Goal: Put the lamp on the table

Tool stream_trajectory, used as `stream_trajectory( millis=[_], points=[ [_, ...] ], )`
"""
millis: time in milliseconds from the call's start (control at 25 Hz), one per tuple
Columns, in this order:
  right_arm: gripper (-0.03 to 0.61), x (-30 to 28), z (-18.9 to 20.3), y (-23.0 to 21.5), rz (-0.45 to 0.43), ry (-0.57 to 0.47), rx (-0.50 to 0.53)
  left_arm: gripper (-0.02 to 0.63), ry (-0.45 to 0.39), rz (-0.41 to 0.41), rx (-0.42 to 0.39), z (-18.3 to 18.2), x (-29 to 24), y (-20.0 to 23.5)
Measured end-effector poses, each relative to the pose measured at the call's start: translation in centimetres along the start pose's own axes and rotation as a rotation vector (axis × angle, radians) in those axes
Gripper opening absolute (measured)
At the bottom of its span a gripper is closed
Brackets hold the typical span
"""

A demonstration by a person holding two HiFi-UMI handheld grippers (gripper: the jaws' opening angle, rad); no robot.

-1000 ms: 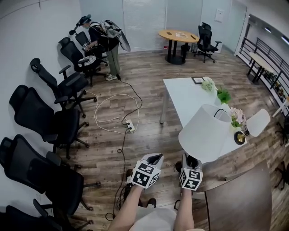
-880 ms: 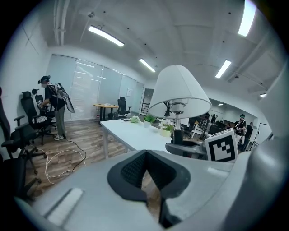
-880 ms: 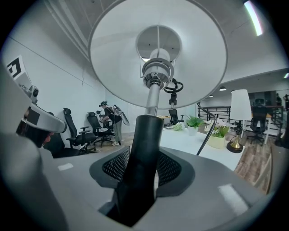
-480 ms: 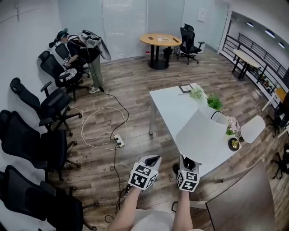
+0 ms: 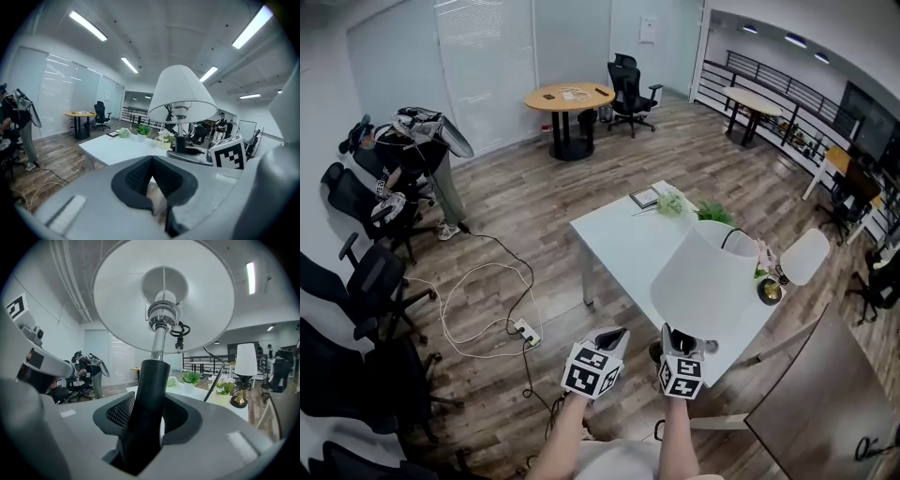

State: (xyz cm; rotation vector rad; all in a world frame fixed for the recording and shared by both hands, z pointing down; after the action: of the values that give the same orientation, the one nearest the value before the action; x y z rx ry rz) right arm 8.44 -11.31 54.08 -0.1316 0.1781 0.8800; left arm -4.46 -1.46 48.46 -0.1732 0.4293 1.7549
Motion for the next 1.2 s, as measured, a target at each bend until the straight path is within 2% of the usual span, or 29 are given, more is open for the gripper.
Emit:
stream_trajectory(
  millis=[320, 600, 960, 1200],
  points=[
    [0.198, -1.9, -0.4, 0.4, 0.132, -0.029, -0.018, 0.000, 0.012, 0.109, -0.060, -0.7, -2.0, 3.3],
    [0.198, -2.6, -0.5, 0.2, 0.210, -0.031, -0.020, 0.000, 0.037, 0.154, -0.108, -0.9, -2.0, 5.3],
    [0.198, -5.2, 0.3, 0.4, 0.200, -0.010, -0.012, 0.000, 0.096, 0.177, -0.049, 1.2, -4.5, 8.4],
    [0.198, -9.4, -0.7, -0.4, 0.186, -0.018, -0.020, 0.000, 0.071, 0.183, -0.044, -1.2, -8.3, 10.0]
  ],
)
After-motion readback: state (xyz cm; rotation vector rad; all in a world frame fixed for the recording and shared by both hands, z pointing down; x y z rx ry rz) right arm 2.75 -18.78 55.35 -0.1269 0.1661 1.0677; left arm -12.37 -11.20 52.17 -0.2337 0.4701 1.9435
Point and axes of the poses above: the fingertips, and each gripper's own axes: x backward along the fingers, y to its left, z out of its underside, the point moved 4 cm from there along x, backward along the fingers, and after that the axes turned 5 degrees about -y, right-handed, at the moved point
